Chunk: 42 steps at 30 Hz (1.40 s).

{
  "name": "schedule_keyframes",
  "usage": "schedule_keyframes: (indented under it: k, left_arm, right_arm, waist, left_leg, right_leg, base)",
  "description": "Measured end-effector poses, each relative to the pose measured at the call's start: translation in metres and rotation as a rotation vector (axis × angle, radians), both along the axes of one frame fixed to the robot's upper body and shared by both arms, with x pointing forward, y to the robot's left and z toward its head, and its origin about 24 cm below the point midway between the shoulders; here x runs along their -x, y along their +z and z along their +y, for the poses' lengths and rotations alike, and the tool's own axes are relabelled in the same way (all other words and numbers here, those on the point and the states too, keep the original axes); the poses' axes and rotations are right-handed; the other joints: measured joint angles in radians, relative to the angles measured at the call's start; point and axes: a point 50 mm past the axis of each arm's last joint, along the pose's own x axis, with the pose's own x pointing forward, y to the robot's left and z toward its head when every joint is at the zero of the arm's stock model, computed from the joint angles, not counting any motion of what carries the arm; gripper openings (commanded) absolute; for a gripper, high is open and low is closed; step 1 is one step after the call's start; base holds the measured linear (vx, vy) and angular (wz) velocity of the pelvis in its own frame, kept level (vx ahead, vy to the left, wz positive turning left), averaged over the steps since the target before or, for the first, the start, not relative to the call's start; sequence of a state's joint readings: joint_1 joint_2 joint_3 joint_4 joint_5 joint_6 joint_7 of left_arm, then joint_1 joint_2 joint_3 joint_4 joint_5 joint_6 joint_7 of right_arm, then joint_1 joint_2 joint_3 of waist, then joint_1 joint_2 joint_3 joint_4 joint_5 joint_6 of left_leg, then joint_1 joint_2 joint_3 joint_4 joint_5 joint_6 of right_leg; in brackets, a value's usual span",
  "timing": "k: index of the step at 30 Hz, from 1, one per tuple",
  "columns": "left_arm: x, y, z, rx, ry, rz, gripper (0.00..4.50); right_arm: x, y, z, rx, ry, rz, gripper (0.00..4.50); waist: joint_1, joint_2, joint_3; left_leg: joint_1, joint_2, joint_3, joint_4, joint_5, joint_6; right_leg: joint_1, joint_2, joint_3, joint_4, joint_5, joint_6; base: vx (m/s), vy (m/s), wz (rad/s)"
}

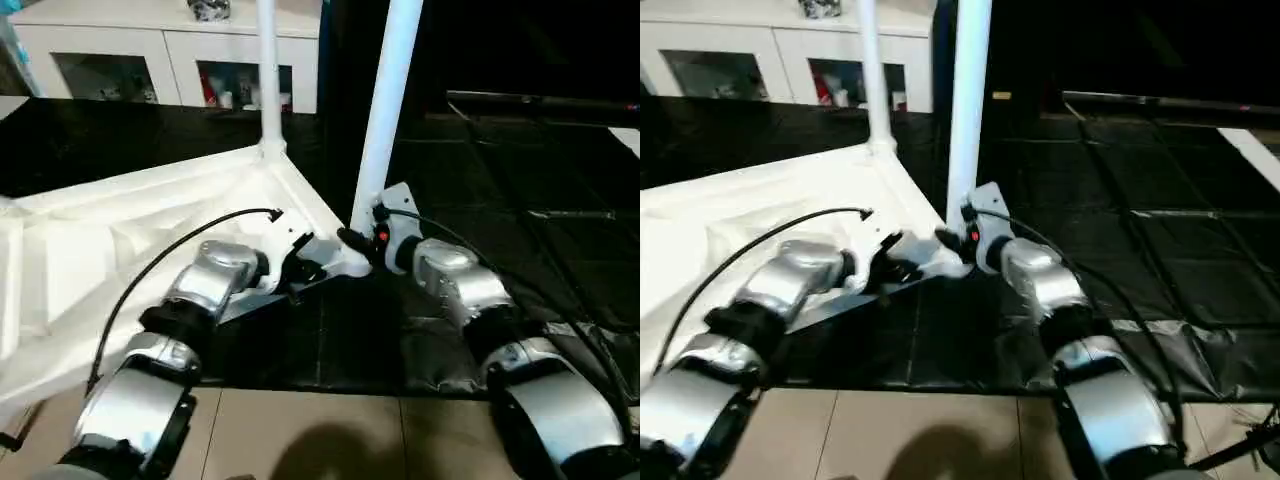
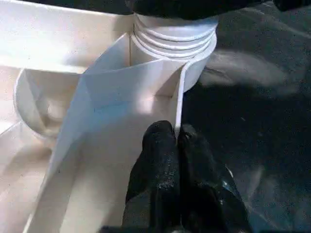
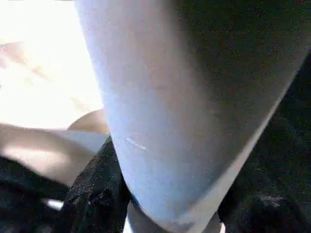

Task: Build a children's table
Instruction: Rotate leg to tighten

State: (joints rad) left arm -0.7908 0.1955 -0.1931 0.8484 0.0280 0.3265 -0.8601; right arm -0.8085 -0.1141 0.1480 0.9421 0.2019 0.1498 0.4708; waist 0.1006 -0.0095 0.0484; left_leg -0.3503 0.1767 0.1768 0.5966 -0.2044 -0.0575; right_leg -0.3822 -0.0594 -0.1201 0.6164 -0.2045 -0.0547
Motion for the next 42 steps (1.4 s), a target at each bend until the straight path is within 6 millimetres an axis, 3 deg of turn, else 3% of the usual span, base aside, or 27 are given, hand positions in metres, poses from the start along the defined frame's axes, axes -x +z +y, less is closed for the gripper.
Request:
schedule_keyframes:
  k: [3,6,9,11,18,25,33,37,42]
  left_arm:
    - [0.0,0.0,0.0,0.0,0.008,-0.001,0.0]
    - [0.0,0.0,0.0,-0.002,0.01,-0.003,0.0]
    - [-0.001,0.0,0.001,-0.001,0.016,-0.004,0.0]
    - [-0.001,0.0,0.001,-0.001,0.016,-0.005,0.0]
    - [0.001,0.0,0.007,-0.003,-0.003,-0.025,0.0]
    - [0.008,0.001,0.018,-0.024,-0.132,-0.047,0.0]
    - [0.024,0.003,0.03,-0.044,-0.368,-0.045,0.0]
    - [0.034,0.004,0.033,-0.047,-0.516,-0.037,0.0]
    - [0.042,0.004,0.037,-0.044,-0.607,-0.017,0.0]
  right_arm:
    - [0.0,0.0,0.001,0.002,-0.01,-0.005,2.02]
    - [0.0,-0.001,0.002,0.0,-0.011,-0.008,2.69]
    - [0.001,-0.001,0.004,-0.012,-0.007,-0.016,2.78]
    - [0.001,-0.002,0.004,-0.017,-0.005,-0.022,3.15]
    - [0.007,-0.005,0.002,-0.061,0.061,-0.045,3.65]
    - [0.025,-0.009,-0.026,-0.07,0.304,-0.068,4.37]
    - [0.045,-0.005,-0.05,-0.042,0.603,-0.053,4.37]
    - [0.057,0.002,-0.062,-0.02,0.811,-0.029,4.37]
    - [0.064,0.005,-0.063,-0.022,0.955,-0.001,4.37]
  waist:
    - [0.0,0.0,0.0]
    - [0.0,0.0,0.0]
    - [-0.003,0.002,0.001]
    - [-0.003,0.002,0.001]
    - [-0.011,0.005,0.001]
    - [-0.003,0.007,0.001]
    - [0.019,0.007,0.002]
    - [0.046,0.007,0.002]
    - [0.051,0.007,0.002]
  left_leg:
    - [0.0,0.0,0.0,-0.001,0.0,0.0]
    - [0.001,0.0,0.0,-0.001,-0.001,-0.001]
    - [0.001,0.0,0.0,-0.001,-0.001,-0.001]
    - [0.001,0.0,0.0,-0.001,-0.001,-0.001]
    - [0.001,0.0,0.001,-0.003,-0.001,-0.001]
    - [0.0,0.0,0.001,-0.004,0.001,0.001]
    - [0.0,0.0,0.001,-0.004,0.002,0.006]
    - [-0.001,0.0,0.001,-0.003,0.001,0.008]
    - [-0.001,0.0,0.001,-0.002,0.0,0.008]
  right_leg:
    - [0.0,0.0,0.0,0.0,0.0,0.0]
    - [0.0,0.0,0.0,0.0,0.0,0.0]
    - [0.0,0.0,0.0,0.0,0.0,0.0]
    - [0.0,0.0,0.0,0.0,0.0,0.0]
    - [-0.001,0.0,0.0,-0.001,0.0,0.0]
    - [-0.001,0.0,0.0,-0.002,0.0,0.0]
    - [-0.003,0.0,-0.001,-0.004,-0.001,0.0]
    - [-0.003,0.0,-0.001,-0.005,-0.001,0.001]
    - [-0.003,0.0,-0.001,-0.005,-0.001,0.001]
  base:
    - [0.0,0.0,0.0]
    - [0.0,0.0,0.0]
    - [0.0,0.0,0.0]
    - [0.0,0.0,0.0]
    - [0.0,0.0,0.0]
    - [0.0,0.0,0.0]
    - [0.0,0.0,0.0]
    - [0.0,0.0,0.0]
    - [0.0,0.0,0.0]
